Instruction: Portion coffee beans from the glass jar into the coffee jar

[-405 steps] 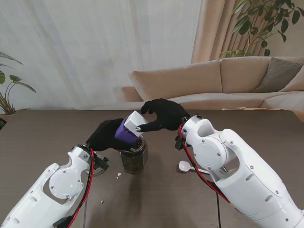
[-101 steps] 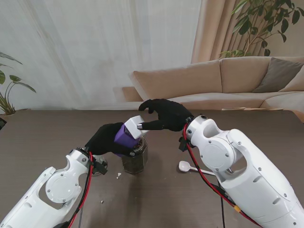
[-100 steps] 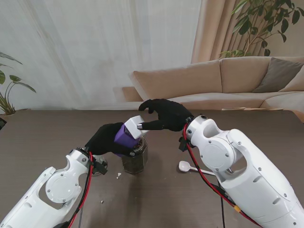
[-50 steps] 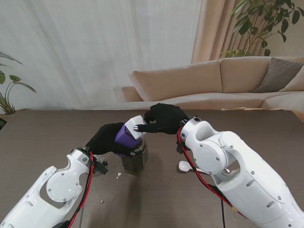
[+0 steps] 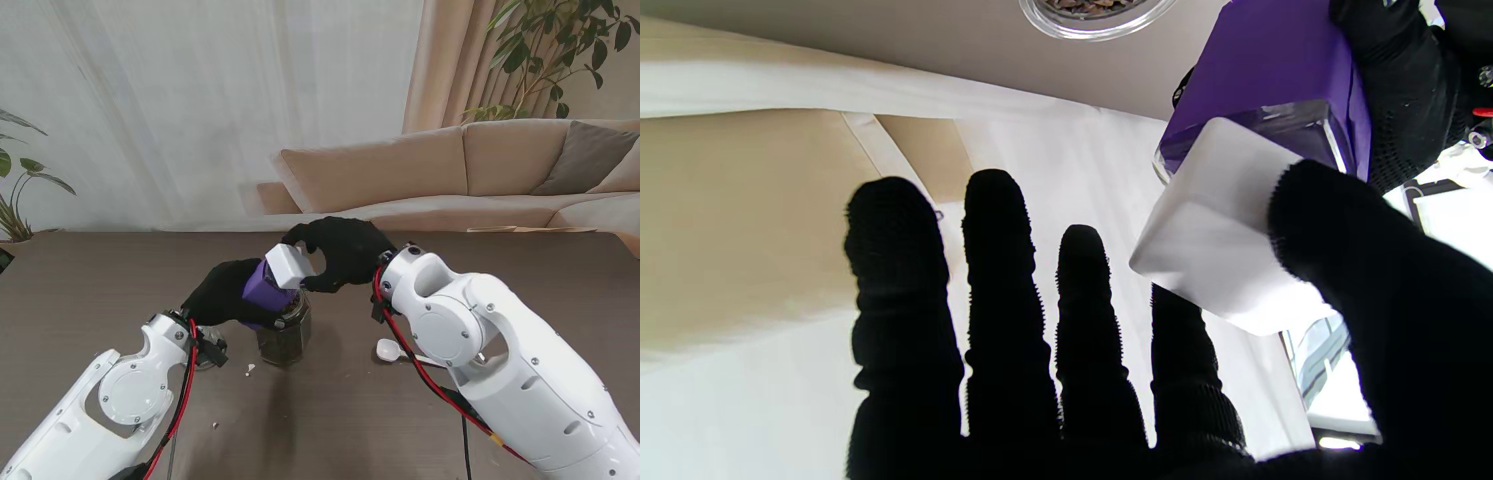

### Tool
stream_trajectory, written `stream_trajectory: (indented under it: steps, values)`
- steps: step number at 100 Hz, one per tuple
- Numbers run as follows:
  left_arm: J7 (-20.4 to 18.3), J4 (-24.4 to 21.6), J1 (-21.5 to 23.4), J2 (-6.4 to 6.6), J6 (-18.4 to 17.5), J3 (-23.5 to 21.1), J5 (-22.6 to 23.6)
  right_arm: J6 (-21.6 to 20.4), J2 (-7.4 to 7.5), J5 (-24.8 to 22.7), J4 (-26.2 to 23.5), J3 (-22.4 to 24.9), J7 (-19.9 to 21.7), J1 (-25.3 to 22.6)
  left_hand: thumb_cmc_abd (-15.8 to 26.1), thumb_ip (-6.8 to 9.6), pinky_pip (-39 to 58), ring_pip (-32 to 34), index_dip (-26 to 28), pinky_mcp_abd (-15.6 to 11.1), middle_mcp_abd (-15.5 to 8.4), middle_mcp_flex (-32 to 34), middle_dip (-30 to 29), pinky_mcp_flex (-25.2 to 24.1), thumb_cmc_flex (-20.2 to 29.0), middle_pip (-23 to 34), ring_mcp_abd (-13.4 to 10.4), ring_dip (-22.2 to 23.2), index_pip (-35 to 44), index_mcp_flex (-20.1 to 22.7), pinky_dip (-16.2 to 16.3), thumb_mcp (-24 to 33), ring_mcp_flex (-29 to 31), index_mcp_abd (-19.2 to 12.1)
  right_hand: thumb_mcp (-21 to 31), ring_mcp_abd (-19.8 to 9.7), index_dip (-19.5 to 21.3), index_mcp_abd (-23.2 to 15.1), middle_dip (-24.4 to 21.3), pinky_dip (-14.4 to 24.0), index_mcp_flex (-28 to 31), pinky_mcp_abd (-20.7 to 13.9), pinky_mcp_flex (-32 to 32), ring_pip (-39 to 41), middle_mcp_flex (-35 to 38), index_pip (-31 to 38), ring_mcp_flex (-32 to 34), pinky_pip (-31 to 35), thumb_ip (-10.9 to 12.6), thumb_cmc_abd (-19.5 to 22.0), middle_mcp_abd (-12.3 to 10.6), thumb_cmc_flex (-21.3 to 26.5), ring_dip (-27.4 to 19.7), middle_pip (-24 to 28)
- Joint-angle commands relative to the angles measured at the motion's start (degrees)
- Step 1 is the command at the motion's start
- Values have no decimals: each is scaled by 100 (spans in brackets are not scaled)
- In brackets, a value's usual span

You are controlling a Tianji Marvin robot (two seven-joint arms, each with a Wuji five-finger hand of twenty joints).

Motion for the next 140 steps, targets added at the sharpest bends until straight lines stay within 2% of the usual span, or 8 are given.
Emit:
stream_trajectory:
  steps: [1,40,48,57,91,110,130,140]
  values:
    - [-86,-51,-20,-38,-26,7,-25,-106,-22,-137,66,-40,-24,-28,3265,223,55,986,362,-479,-264,375,299,-260,2162,768,98,255,1141,347,47,2356,387,-646,672,-140,-7,-561,-47,-78,-73,-135,-1952,49,-152,387,89,23,43,-243,-229,552,35,125]
    - [-79,-67,0,-38,-3,-7,-9,-312,27,277,31,245,245,-84,3258,225,54,977,359,-481,-269,375,302,-263,2162,770,98,253,1140,335,47,2357,377,-644,862,75,-727,230,-319,-26,-1430,-102,-2522,-359,-1386,-166,-781,-355,-449,-1253,-73,-1474,-76,-75]
    - [-74,-73,5,-40,7,-6,-10,-198,16,496,-8,331,253,-122,3263,222,51,976,354,-479,-264,369,301,-272,2162,766,99,253,1138,344,47,2353,377,-642,342,110,-805,513,-327,84,-1488,-85,-2628,-345,-1537,-162,-925,-404,-458,-201,8,-2033,-54,-66]
    - [-76,-76,4,-39,8,-6,-13,224,-26,635,-67,341,170,-167,3262,224,49,976,353,-474,-258,369,301,-275,2162,765,102,254,1139,343,48,2361,374,-635,-2867,204,-493,768,-236,276,-1396,-40,-2690,-215,-1764,-31,-1082,-372,-184,2285,173,-1764,7,-9]
    - [-139,-63,-29,-26,-15,-6,-32,1117,-61,-149,-213,-35,47,-87,3259,221,53,979,357,-478,-263,372,302,-269,2162,767,94,255,1139,343,51,2354,381,-639,-3382,347,282,784,68,249,1758,20,-2149,386,-536,658,-390,143,184,3633,446,-2828,150,202]
    - [-140,-49,-42,-28,-23,3,-44,1086,-33,-175,-264,-193,203,-60,3252,225,55,978,355,-480,-251,377,301,-264,2162,767,105,254,1137,344,52,2360,382,-638,-3392,337,240,709,112,190,2306,24,-2126,404,-299,450,-323,193,202,3614,396,-2796,157,142]
    - [-134,-56,-30,-28,-39,-10,-40,868,4,-181,-297,-192,348,-70,3261,225,54,981,358,-481,-265,379,302,-264,2162,769,96,254,1138,350,51,2356,388,-640,-2841,196,250,667,151,136,1837,21,-2092,363,-349,197,-209,169,403,2375,358,-1188,139,118]
    - [-125,-64,-22,-29,-37,-14,-35,714,19,-106,-273,-157,410,-54,3266,226,55,980,360,-484,-267,378,303,-264,2162,770,97,253,1141,349,51,2352,389,-652,-1417,114,453,448,182,43,1359,-12,-2070,345,-447,121,-160,156,281,1727,336,-866,157,181]
